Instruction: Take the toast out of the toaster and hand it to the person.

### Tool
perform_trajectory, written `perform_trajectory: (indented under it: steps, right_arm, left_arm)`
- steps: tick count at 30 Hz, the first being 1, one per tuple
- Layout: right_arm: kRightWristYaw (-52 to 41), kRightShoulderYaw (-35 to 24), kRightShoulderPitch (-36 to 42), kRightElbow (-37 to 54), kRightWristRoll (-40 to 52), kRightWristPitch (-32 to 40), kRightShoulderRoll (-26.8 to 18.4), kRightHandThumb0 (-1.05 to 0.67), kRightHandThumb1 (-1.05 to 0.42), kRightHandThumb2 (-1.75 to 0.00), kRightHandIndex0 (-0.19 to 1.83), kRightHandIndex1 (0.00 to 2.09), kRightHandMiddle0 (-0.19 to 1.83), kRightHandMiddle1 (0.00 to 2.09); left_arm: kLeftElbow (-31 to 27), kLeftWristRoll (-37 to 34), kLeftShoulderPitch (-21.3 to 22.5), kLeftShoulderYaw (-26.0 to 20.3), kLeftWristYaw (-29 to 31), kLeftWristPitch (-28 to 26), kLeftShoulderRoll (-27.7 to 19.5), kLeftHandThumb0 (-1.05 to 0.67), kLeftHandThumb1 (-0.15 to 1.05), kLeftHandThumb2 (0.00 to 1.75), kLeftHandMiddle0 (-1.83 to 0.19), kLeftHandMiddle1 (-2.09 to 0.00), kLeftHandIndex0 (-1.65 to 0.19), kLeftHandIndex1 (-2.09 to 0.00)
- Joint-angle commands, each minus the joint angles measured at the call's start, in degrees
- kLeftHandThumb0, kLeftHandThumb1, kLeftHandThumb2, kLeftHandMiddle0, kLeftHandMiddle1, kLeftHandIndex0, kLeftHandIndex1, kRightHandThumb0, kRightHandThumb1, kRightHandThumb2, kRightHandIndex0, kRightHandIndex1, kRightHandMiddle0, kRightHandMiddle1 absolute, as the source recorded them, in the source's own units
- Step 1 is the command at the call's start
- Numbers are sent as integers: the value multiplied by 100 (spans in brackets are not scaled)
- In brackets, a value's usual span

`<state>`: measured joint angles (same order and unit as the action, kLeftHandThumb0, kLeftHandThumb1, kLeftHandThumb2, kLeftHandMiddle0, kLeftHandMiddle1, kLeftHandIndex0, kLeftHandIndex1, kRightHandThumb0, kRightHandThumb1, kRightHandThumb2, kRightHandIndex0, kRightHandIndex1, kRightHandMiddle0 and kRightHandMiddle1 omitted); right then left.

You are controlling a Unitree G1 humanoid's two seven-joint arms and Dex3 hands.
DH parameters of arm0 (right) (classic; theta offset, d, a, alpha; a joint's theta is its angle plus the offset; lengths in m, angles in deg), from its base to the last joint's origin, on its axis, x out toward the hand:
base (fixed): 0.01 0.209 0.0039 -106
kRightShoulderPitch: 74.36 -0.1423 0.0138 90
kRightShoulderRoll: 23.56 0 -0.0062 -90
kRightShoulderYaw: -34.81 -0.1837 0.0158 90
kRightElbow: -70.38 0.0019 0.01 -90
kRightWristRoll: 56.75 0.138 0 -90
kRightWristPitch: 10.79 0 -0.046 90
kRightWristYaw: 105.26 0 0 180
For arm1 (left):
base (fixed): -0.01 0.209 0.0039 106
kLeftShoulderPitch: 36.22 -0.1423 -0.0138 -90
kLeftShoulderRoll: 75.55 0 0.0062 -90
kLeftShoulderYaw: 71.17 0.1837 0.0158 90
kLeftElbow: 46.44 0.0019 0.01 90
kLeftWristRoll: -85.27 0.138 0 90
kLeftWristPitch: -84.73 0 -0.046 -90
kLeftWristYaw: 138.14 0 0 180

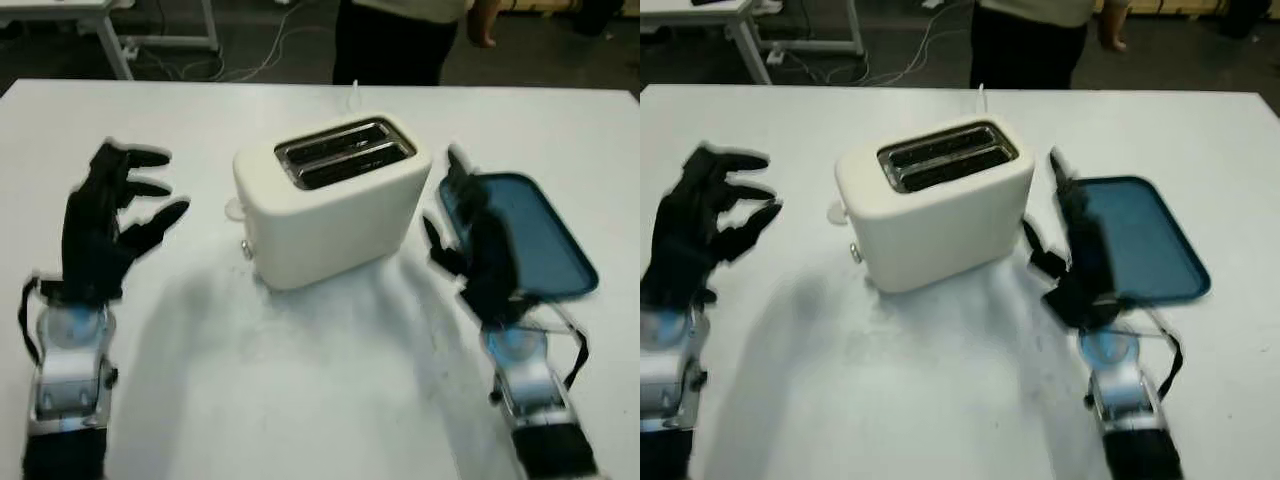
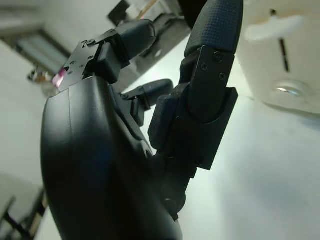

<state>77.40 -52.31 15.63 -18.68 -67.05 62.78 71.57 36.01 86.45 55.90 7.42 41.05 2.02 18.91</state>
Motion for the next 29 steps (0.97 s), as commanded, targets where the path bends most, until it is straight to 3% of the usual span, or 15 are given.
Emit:
perform_trajectory:
  steps: [1, 8, 13, 24, 29]
  right_arm:
    - [131, 23, 293, 327, 60, 132, 258, -51, -92, -84, 4, 0, 6, 0]
    - [314, 188, 703, 211, 92, -23, 860, -44, -92, -86, 2, 0, 1, 0]
    - [331, 155, 625, -143, 293, 37, 1149, -49, -92, -82, 0, 0, 0, 0]
    - [354, 134, 622, -141, 209, 248, 1192, -50, -92, -78, 2, 1, 2, 1]
    - [407, 119, 610, -54, 131, 313, 1193, -50, -92, -78, 2, 1, 2, 1]
  left_arm:
    - [125, 135, -158, 72, -193, 329, 197, -85, 92, 19, -12, -141, -7, -125]
    - [934, 321, -296, 351, -388, 982, 571, -87, 92, 19, 0, -137, 0, -118]
    - [1434, 217, -167, 434, -337, 1203, 698, -91, 92, 17, 0, -129, 0, -115]
    - [735, 511, -268, 774, -145, 248, 667, -94, 92, 19, 0, -139, -3, -120]
    - [732, 432, -198, 750, -90, 213, 651, -95, 92, 18, -1, -145, -3, -125]
